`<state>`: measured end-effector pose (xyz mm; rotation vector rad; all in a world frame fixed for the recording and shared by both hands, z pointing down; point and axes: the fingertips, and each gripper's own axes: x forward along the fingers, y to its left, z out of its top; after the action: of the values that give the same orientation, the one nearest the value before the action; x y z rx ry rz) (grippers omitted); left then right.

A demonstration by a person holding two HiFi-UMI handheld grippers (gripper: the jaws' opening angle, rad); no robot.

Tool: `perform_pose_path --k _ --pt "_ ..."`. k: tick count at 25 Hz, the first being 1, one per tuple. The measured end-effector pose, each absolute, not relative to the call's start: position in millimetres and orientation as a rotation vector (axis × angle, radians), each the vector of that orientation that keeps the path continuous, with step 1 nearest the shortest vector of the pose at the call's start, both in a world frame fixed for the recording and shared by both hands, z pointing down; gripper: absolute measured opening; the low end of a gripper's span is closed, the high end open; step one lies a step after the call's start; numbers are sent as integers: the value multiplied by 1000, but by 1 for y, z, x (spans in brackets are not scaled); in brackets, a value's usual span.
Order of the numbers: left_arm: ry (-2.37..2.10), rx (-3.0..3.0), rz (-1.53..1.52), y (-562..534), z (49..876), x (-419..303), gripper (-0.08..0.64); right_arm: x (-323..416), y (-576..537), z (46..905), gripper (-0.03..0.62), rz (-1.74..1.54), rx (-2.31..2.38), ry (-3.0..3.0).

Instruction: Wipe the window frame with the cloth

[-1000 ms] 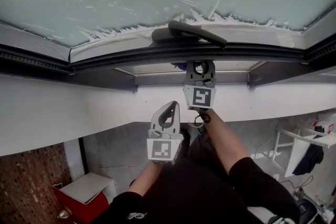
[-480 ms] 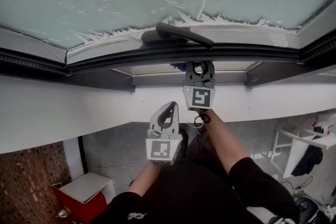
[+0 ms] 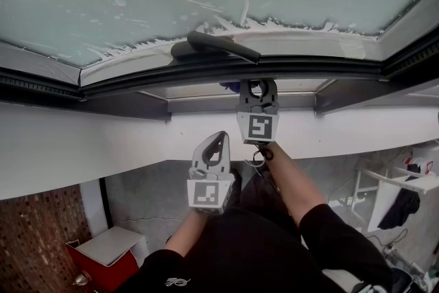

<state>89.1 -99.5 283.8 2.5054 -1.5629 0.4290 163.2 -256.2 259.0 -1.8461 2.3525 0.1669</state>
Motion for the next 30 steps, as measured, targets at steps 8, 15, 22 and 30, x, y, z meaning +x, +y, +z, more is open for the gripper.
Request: perform_pose_path --k 8,15,22,30 --pt "-1550 2509 441 -99 285 105 3 180 -255 258 21 178 -1849 2354" --pt "-1516 2542 451 -98 285 123 4 199 -254 259 21 212 -1870 2357" --pt "-1497 2561 457 -97 285 139 5 215 -253 258 22 223 -1877 2347" --pt "-1481 2573 457 -98 284 155 5 237 -251 258 21 239 -1908 2340"
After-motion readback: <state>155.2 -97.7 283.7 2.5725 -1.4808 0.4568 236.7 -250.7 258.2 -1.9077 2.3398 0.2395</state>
